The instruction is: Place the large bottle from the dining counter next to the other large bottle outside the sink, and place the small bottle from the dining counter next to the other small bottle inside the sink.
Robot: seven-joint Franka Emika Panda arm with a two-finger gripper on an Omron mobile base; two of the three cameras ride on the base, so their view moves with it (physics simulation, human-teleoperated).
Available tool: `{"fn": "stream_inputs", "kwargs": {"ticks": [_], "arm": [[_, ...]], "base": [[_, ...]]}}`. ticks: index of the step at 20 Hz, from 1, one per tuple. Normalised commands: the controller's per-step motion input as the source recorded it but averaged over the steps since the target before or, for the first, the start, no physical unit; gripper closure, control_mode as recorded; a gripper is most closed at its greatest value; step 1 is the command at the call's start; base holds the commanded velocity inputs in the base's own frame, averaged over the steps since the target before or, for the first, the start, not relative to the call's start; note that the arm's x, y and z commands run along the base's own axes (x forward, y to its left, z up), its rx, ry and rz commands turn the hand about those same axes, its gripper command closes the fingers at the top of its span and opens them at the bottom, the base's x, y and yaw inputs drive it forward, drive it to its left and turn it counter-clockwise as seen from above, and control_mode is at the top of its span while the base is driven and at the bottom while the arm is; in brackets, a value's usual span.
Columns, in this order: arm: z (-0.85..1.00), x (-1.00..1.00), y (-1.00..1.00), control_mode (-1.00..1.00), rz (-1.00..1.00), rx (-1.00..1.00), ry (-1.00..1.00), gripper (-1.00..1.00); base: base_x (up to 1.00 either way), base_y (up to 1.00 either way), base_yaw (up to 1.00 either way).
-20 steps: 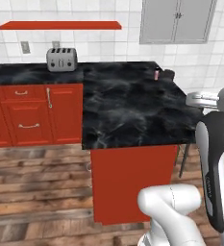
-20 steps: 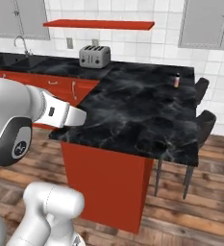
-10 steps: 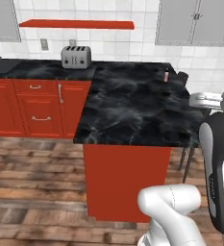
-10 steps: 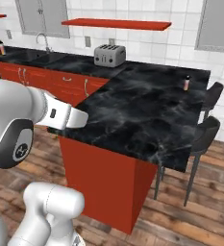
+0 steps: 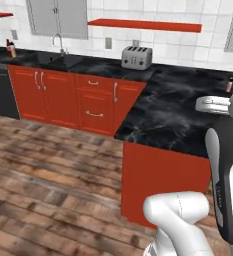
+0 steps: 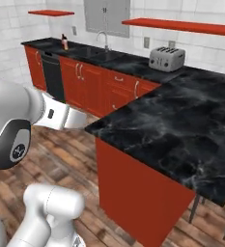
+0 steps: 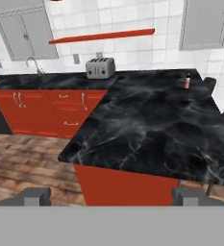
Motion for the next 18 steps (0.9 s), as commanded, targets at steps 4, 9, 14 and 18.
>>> {"fn": "stream_inputs", "kwargs": {"ticks": [4,9,14,18], "arm": [[0.00,0.00,0.00,1.00,0.00,0.00,0.00,-1.00],[0.00,0.00,0.00,1.00,0.00,0.00,0.00,-1.00],[0.00,0.00,0.00,1.00,0.00,0.00,0.00,-1.00],[0.00,0.00,0.00,1.00,0.00,0.00,0.00,-1.00]], "base": [[0.00,0.00,0.50],[0.00,0.00,0.50],[-0.09,-0.01,0.50],[-0.18,-0.08,0.48]]}}
